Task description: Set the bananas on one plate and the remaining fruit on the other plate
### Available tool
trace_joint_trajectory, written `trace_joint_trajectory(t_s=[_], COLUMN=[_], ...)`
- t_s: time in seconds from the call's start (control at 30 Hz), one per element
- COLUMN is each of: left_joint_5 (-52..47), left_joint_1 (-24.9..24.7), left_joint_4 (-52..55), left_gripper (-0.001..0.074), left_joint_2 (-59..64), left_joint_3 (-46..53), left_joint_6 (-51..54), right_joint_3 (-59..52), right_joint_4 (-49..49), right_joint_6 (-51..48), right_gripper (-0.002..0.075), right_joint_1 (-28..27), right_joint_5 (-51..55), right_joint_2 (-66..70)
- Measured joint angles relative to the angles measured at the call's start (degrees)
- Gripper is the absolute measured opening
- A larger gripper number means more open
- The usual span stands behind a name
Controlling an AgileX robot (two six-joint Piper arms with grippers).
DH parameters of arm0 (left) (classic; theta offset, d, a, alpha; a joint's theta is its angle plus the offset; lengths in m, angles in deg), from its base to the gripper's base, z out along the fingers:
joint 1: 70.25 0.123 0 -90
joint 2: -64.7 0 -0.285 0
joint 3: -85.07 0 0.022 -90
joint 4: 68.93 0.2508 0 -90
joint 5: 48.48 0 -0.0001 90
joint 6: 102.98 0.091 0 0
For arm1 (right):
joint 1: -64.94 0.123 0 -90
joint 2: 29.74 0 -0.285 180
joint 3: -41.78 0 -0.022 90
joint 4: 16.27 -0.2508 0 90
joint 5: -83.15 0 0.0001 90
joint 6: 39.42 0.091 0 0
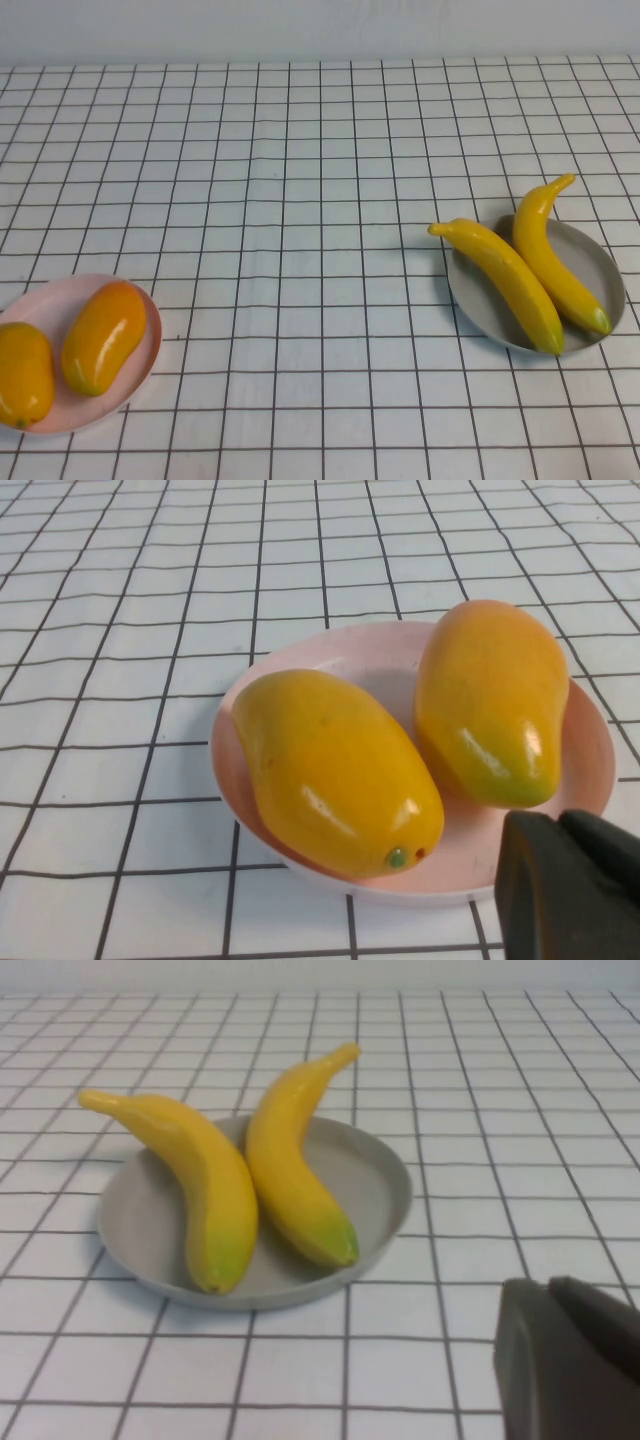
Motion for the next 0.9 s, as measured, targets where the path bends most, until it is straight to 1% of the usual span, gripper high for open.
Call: trace_joint_trajectory(t_s=[0.17, 0.23, 0.9], left_joint_5=[0.0, 0.0, 0.0], left_joint_1=[0.0, 0.0, 0.0], left_joint_4=[0.0, 0.0, 0.0], left_gripper=[-0.0003, -0.0003, -0.0003], left_joint_2=[0.0, 0.0, 0.0], left_joint_3=[0.0, 0.0, 0.0], left_joint_6=[0.0, 0.0, 0.0], right_joint_3=[0.0, 0.0, 0.0], right_joint_4=[0.0, 0.0, 0.0], right_joint_6=[0.88, 0.88, 0.88], right_gripper=[-0.0015, -0.0015, -0.0015], right_joint_1=[-7.05, -8.62, -8.36], right_joint_5=[2.55, 2.67, 2.97], right_joint_2=[0.01, 0.01, 0.01])
